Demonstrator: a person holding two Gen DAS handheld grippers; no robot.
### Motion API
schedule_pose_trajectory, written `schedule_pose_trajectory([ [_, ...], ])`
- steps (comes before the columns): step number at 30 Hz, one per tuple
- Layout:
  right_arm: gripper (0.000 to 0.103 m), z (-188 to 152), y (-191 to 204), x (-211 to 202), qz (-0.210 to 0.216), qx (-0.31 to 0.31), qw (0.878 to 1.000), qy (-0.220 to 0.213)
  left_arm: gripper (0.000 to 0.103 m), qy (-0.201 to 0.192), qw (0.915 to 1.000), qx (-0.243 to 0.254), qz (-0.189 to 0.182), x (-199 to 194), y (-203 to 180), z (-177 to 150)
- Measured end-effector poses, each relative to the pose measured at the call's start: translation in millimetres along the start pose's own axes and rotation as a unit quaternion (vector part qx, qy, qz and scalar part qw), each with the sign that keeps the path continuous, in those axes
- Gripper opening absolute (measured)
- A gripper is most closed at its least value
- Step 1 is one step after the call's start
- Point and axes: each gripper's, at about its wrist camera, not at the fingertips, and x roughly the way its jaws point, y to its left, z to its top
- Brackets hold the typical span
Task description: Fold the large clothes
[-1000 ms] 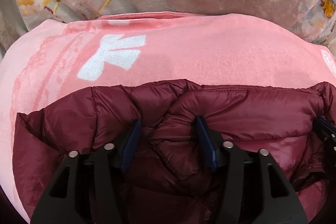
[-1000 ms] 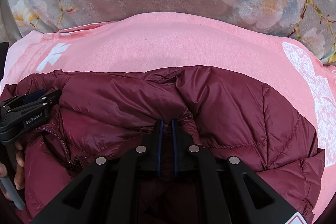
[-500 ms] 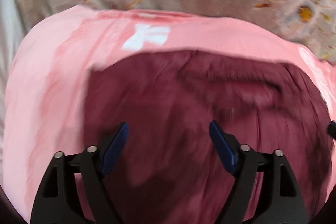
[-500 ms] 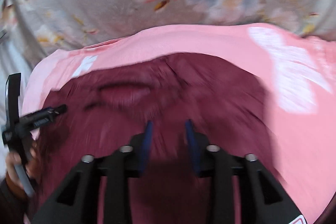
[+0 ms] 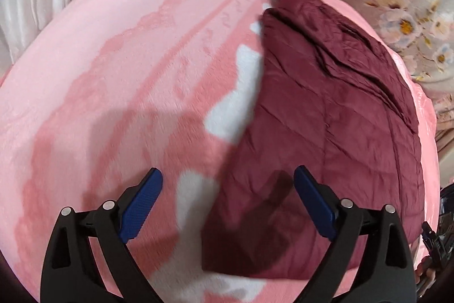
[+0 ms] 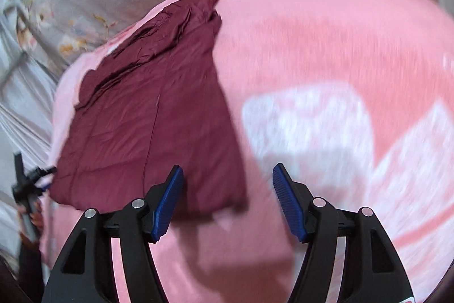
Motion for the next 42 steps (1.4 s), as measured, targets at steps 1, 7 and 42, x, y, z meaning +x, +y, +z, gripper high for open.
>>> schedule_pose_trajectory([
  [1,0.068,-2.3,2.5,1.4,0.003,0.000,1.000,-0.005,0.090,0.001,0.9998,-0.006,-0.019,-1.1,-4.0,-3.7],
  [7,0.046,1.8,15.7,19.4,0.037,0.026,0.999,-0.017,0.041,0.000,0.9998,0.020,-0.006,3.5,-36.3,-10.7],
  [42,0.005,142.3,70.8,-21.4,0.017,0.031,0.985,-0.172,0.006,-0.105,0.9927,0.051,0.029,-73.9,-124.5,114.4],
])
